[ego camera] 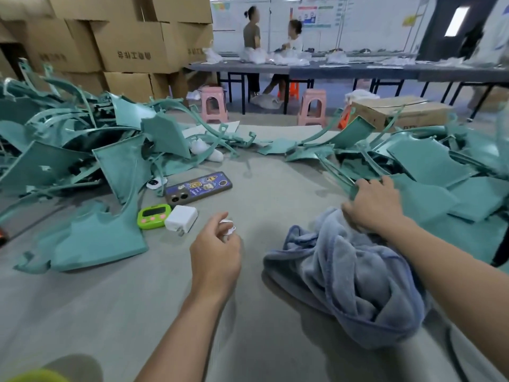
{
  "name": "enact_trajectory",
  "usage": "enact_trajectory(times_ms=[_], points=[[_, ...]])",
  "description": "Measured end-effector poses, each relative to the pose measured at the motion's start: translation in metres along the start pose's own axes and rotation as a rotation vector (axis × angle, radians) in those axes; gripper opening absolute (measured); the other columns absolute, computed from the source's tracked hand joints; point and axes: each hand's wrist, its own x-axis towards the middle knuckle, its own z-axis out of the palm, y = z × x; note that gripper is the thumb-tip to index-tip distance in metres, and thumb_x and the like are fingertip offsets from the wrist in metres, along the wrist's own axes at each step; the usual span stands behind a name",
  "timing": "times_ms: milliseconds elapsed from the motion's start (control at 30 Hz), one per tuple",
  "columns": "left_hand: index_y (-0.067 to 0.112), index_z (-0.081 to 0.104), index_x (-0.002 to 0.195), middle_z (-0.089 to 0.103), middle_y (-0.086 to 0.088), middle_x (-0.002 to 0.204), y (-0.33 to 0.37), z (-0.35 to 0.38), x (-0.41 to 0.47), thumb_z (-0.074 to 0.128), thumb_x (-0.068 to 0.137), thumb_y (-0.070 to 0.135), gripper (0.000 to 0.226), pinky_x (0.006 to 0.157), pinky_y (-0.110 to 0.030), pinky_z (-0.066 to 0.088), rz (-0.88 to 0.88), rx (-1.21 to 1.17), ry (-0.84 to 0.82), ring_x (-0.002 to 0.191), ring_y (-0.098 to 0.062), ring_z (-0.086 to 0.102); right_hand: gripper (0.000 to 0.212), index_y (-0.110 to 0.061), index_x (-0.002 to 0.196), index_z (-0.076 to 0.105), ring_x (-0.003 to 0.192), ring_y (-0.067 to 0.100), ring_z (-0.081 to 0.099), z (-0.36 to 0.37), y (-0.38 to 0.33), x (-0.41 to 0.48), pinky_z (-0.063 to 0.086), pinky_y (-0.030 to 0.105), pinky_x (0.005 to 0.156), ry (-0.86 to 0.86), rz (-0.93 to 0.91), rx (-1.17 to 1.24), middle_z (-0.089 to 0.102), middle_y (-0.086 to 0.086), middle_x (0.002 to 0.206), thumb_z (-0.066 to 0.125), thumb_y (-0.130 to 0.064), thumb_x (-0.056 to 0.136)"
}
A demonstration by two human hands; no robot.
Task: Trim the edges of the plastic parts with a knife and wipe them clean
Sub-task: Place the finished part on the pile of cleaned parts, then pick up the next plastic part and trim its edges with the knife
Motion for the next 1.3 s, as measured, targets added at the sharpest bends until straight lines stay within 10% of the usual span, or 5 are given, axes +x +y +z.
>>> enact_trajectory(times_ms=[233,667,1000,1133,1300], points=[[0.027,0.068,0.121,0.073,0.011,0.108,0.006,0.0,-0.003,0.058,0.085,0.007,0.043,0.092,-0.026,0.051,0.027,0.001,-0.015,0.1,-0.001,0.066,0.013,-0.025,0.091,0.063,0.07,0.019,0.054,-0.019,0.015,-0.01,0.027,0.037,0.081,-0.055,-0.031,0.023,0.061,-0.006,0.072,0.065,-0.037,0.087],[0.052,0.059,0.126,0.07,0.031,0.102,0.023,-0.005,-0.023,0.061,0.073,0.036,0.055,0.078,-0.006,0.047,0.156,-0.123,-0.172,0.095,0.007,0.066,0.015,-0.023,0.09,0.071,0.097,0.024,0.06,-0.111,-0.119,-0.118,0.025,0.039,0.103,0.47,-0.836,0.16,0.065,-0.005,0.088,0.075,-0.016,0.078],[0.036,0.066,0.122,0.074,0.021,0.104,0.018,-0.007,-0.015,0.059,0.079,0.054,0.048,0.094,-0.027,0.053,0.04,-0.197,-0.065,0.098,0.007,0.065,0.022,-0.007,0.079,0.066,0.078,0.017,0.067,-0.059,-0.116,-0.118,0.058,0.037,0.089,-0.078,0.335,2.197,0.068,0.004,0.073,0.062,0.008,0.094],[0.031,0.051,0.145,0.056,0.017,0.14,0.025,-0.002,-0.014,0.063,0.076,0.059,0.075,0.113,-0.038,0.043,-0.074,-0.4,-0.161,0.13,-0.001,0.052,0.009,-0.001,0.089,0.062,0.105,0.03,0.067,-0.05,-0.104,-0.122,0.06,0.047,0.092,-0.319,0.184,2.403,0.066,0.018,0.098,0.058,0.005,0.093],[0.012,0.061,0.128,0.064,0.001,0.116,0.031,-0.007,-0.017,0.064,0.091,0.04,0.047,0.095,-0.045,0.057,-0.399,-0.967,-0.311,0.121,-0.023,0.059,0.026,-0.01,0.077,0.07,0.12,0.027,0.064,-0.052,-0.09,-0.132,0.054,0.039,0.101,-0.501,-0.227,2.364,0.07,0.013,0.104,0.054,0.011,0.077]])
